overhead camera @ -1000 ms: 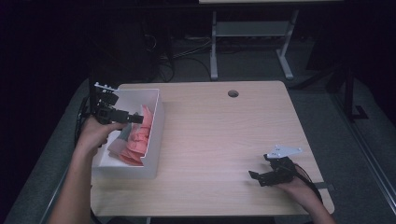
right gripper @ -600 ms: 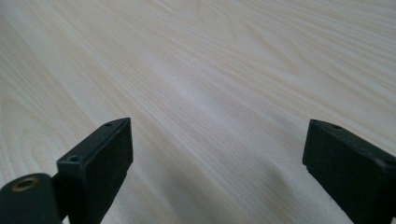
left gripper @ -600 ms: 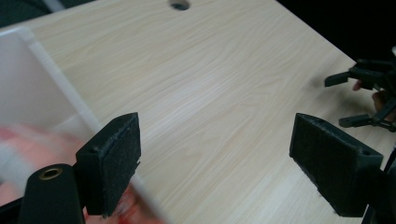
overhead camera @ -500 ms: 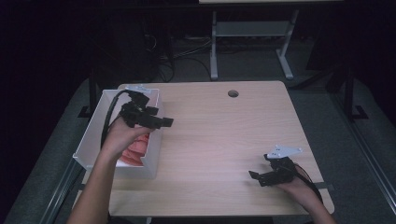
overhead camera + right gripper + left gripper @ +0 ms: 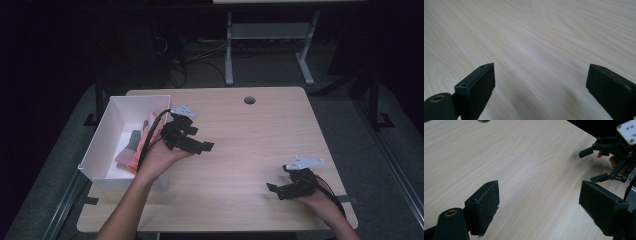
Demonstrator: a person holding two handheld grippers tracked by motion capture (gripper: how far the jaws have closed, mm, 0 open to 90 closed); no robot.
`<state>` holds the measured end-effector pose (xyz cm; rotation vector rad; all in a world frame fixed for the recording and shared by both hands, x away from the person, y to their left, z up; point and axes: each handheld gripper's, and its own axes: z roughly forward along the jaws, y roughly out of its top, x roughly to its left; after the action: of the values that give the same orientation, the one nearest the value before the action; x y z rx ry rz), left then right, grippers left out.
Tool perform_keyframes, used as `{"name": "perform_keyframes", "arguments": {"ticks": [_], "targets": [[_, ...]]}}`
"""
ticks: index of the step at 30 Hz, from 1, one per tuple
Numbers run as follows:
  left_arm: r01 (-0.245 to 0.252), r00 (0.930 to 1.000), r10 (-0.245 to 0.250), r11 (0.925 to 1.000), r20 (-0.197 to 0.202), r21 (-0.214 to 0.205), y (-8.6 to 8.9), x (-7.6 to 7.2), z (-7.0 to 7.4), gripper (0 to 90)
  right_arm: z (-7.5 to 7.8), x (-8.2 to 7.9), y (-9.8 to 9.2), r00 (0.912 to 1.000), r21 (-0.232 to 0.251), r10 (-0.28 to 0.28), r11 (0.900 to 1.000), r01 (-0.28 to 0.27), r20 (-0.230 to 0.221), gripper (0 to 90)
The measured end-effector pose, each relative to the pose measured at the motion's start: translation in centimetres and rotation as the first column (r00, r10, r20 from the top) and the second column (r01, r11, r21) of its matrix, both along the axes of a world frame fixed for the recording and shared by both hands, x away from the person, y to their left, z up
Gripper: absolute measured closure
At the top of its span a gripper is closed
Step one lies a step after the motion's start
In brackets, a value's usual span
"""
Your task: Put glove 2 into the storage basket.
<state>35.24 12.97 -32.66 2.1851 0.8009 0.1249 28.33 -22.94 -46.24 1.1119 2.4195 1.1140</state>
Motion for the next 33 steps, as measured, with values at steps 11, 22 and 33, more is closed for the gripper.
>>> {"name": "perform_keyframes", "arguments": {"ticks": [11,22,33], "targets": [[0.079,0.9967,-0.079,0.9965,0.015,0.028,-3.0,-1.4,-3.9,16.3,-0.1,0.0,0.1,1.0,-0.006,0.001,1.0,-0.001,-0.005,8.2],[0.14,0.9901,-0.14,0.9838,-0.003,0.112,-4.3,-2.4,-8.4,16.3,-0.2,0.0,0.2,0.9999,-0.007,0.007,1.0,-0.007,-0.01,8.2],[0.159,0.9871,-0.156,0.9744,-0.037,0.158,-4.1,-2.8,-11.5,16.3,-0.4,0.1,0.3,0.9998,-0.017,0.017,0.9997,-0.017,-0.014,8.2]]}}
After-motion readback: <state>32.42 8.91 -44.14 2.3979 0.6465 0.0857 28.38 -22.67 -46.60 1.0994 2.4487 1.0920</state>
